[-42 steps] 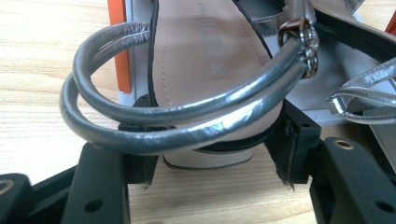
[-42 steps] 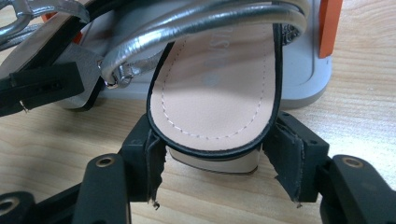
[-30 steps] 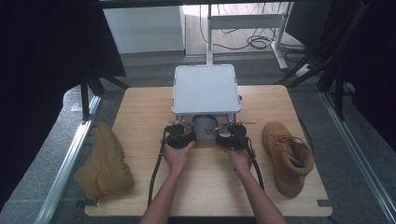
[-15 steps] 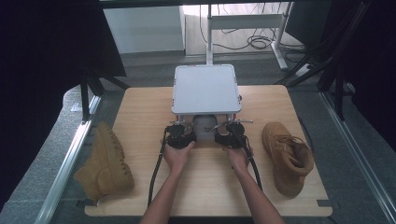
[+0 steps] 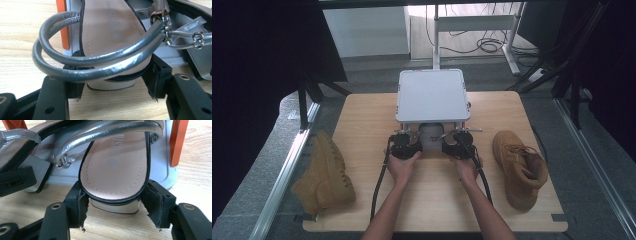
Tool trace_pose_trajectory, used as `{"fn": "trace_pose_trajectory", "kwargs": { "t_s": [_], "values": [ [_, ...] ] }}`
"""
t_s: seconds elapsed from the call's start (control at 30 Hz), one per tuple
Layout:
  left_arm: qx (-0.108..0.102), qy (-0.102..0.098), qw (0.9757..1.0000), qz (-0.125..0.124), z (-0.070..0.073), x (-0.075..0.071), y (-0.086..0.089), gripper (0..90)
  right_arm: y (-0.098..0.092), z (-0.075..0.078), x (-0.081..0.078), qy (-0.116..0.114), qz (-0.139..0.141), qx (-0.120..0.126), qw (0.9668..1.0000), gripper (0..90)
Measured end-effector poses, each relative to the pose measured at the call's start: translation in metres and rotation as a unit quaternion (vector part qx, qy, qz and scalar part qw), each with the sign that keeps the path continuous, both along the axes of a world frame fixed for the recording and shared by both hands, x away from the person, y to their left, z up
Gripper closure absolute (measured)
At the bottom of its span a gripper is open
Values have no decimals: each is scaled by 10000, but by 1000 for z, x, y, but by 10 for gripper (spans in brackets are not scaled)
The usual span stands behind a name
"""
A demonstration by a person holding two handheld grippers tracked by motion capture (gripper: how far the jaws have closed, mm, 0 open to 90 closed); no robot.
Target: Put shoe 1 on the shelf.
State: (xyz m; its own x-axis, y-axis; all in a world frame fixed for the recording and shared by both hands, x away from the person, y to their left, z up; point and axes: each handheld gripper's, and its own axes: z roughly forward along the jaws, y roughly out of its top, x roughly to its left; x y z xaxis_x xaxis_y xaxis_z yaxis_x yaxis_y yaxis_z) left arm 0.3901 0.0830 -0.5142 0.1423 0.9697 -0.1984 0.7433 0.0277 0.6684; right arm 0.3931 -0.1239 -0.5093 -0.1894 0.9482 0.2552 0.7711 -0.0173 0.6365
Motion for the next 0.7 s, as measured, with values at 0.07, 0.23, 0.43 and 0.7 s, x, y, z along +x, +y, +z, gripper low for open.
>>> {"fn": "trace_pose_trajectory", "kwargs": {
  "t_s": [0.07, 0.23, 0.43, 0.7],
  "values": [
    [3, 1, 10000, -3, 0, 0, 0, 410, 1, 0, 0, -26, -19, -22, 10000, 399],
    [-3, 25, 10000, -50, -1, 1, 0, 399, 5, -2, -1, -109, 38, -180, 9998, 390],
    [-108, 14, 9999, -123, -2, 0, 1, 358, 5, -3, -2, -152, 157, -223, 9995, 367],
    [34, -248, 9983, -526, 6, -16, 12, 313, -10, 2, -19, -333, 348, -56, 9988, 357]
  ]
}}
